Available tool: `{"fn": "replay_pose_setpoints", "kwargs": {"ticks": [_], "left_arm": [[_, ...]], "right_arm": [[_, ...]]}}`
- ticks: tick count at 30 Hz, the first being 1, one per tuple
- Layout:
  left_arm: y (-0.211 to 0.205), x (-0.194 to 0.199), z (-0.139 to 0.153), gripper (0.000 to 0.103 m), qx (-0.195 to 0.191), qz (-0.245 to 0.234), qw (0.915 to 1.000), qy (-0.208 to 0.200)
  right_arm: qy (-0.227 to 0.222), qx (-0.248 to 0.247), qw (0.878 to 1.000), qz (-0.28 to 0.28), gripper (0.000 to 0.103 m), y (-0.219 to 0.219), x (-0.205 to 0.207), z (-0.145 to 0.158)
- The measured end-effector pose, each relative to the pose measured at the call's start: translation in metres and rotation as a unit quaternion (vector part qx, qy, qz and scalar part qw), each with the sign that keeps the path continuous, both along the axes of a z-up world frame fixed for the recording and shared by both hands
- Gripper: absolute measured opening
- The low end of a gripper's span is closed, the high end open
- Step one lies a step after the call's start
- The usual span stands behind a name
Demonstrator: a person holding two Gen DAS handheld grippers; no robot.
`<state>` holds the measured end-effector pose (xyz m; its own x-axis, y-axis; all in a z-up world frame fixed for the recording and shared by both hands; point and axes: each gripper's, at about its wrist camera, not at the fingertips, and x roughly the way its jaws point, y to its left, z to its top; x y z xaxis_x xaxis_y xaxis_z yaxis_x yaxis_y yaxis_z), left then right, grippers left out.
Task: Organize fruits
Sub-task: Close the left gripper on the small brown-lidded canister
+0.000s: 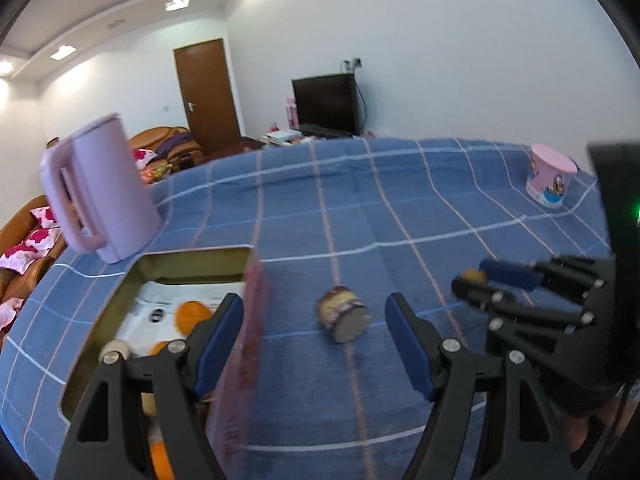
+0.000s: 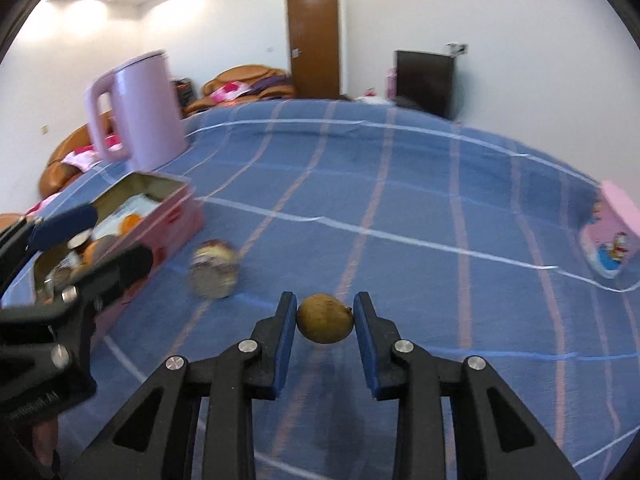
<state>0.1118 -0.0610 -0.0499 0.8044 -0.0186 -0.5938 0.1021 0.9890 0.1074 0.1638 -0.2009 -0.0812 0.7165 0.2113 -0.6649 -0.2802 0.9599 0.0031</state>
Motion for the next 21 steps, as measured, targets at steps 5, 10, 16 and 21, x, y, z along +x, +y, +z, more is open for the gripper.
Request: {"fn": "replay_pose_setpoints", "kwargs": {"ticks": [5,10,16,21], "left_arm": [[-0.013,0.016,-0.01,0.076,0.007,-0.008,0.9997,0.02],[-0.009,0.033,-0.021,0.074,-0.001,0.0,0.9987,0.05],[-0.017,0.039,-0.027,0.062,-0.004,-0.018,0.9975,0.069],[-0.025,0.048,-0.033,0.062,0.004,-0.019,0.9962,0.085]], "right_arm": [[-0.006,0.024,0.999,-0.023,0.031,-0.026,0.002,0.004],[-0.016,0.027,0.999,-0.022,0.031,-0.029,-0.003,0.006],[-0.017,0.036,0.999,-0.018,0.031,-0.032,-0.006,0.007],[-0.02,0.038,0.999,-0.017,0.031,-0.032,-0.005,0.007]]}}
